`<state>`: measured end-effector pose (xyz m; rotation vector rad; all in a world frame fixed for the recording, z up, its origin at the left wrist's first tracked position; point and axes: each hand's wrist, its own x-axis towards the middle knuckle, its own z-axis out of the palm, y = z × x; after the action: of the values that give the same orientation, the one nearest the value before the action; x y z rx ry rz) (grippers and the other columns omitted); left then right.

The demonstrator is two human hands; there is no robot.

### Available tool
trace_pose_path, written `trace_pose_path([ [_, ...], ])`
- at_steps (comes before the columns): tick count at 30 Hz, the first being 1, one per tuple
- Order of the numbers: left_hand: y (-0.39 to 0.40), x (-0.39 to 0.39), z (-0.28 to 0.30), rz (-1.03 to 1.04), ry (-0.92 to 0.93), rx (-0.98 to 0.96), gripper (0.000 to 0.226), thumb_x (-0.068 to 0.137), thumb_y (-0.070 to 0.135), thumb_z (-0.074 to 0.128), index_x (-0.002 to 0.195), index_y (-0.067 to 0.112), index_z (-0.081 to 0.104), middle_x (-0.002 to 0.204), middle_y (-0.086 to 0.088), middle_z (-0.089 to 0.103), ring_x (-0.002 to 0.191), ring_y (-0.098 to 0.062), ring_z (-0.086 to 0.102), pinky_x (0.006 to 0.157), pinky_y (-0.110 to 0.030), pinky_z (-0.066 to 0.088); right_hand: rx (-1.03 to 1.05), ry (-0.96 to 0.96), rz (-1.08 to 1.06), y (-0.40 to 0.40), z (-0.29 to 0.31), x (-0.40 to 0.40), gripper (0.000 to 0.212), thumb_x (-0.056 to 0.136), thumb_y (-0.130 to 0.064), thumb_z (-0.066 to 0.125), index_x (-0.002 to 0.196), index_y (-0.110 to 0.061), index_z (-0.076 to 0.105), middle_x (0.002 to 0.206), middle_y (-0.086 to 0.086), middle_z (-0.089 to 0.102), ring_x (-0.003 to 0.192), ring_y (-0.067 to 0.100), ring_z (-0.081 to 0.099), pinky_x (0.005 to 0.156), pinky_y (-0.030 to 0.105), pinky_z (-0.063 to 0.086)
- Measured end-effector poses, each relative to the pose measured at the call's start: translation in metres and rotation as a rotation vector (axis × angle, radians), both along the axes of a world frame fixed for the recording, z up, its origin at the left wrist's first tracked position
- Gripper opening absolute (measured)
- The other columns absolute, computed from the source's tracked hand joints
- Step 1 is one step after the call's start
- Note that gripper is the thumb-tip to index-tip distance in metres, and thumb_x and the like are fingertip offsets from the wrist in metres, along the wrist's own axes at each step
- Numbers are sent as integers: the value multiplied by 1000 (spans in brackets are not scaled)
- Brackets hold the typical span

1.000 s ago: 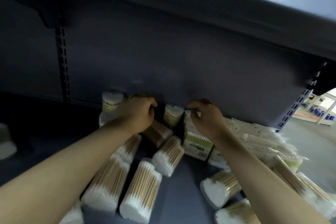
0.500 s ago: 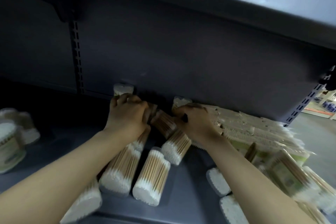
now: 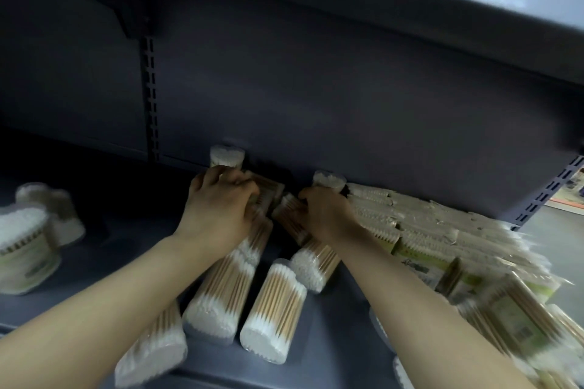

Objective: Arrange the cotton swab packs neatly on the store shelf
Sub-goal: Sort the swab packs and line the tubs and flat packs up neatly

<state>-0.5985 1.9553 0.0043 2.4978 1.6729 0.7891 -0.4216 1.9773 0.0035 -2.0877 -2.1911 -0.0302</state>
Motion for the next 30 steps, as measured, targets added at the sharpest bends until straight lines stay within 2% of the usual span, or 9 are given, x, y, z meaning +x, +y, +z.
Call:
trace_pose_path([
  [5, -1, 1, 1, 12, -39, -2, 42, 69, 32, 38, 84, 11, 71, 105, -9, 63, 106, -40, 51, 91, -49, 37, 27, 80, -7, -1, 2, -2, 29, 92, -15, 45, 119, -12, 57, 120, 9, 59, 109, 27, 56, 86, 32, 47],
  [10, -2, 2, 0, 14, -13, 16, 37, 83, 38, 60, 111, 14, 64, 131, -5, 50, 123, -32, 36, 102, -39, 25, 129, 79, 19, -3, 4, 3, 29, 90, -10, 46, 116, -12, 59, 118, 7, 60, 109, 25, 56, 86, 32, 46],
  [13, 1, 6, -2, 22, 18, 20, 41, 86, 37, 56, 122, 19, 57, 138, 1, 41, 128, -26, 30, 104, -34, 21, 206, 103, 62, -1, 2, 8, 22, 85, -6, 50, 103, -11, 62, 110, 8, 59, 102, 26, 56, 81, 35, 49],
  [18, 3, 13, -7, 28, -25, 54, 42, 84, 34, 44, 114, 13, 65, 128, -6, 52, 122, -32, 39, 101, -40, 27, 277, 303, 134, -9, 10, 13, 17, 88, -18, 55, 101, -11, 65, 99, 7, 66, 95, 26, 60, 79, 36, 48],
  [20, 4, 16, -7, 18, -64, 73, 42, 80, 33, 51, 112, 11, 65, 122, -10, 57, 117, -36, 45, 99, -43, 30, 300, 402, 154, -15, 17, 13, 19, 88, -21, 57, 103, -12, 66, 94, 5, 69, 90, 23, 63, 78, 35, 48],
  [22, 3, 19, -6, 22, -23, 49, 48, 84, 37, 54, 128, 17, 53, 131, -5, 49, 125, -30, 38, 104, -40, 24, 305, 487, 150, -20, 23, 13, 21, 88, -21, 59, 105, -11, 67, 93, 5, 70, 88, 20, 65, 81, 37, 49],
  [24, 6, 21, -8, 16, 12, 13, 66, 85, 44, 54, 143, 24, 28, 141, 2, 36, 133, -23, 25, 108, -36, 16, 303, 550, 132, -24, 29, 14, 20, 88, -19, 61, 104, -9, 67, 94, 6, 71, 89, 18, 65, 84, 36, 50],
  [26, 5, 22, -3, -20, -13, 5, 80, 84, 45, 57, 147, 28, 11, 145, 5, 30, 136, -19, 20, 108, -35, 14, 283, 598, 109, -26, 33, 16, 21, 86, -19, 63, 104, -10, 68, 94, 1, 70, 91, 14, 64, 86, 31, 50],
  [30, 3, 23, 3, -103, -78, 86, 73, 85, 41, 58, 145, 35, 18, 140, 7, 37, 131, -19, 26, 104, -32, 16, 224, 691, 88, -27, 35, 20, 16, 84, -20, 66, 99, -14, 69, 91, -3, 69, 90, 9, 65, 86, 27, 51],
])
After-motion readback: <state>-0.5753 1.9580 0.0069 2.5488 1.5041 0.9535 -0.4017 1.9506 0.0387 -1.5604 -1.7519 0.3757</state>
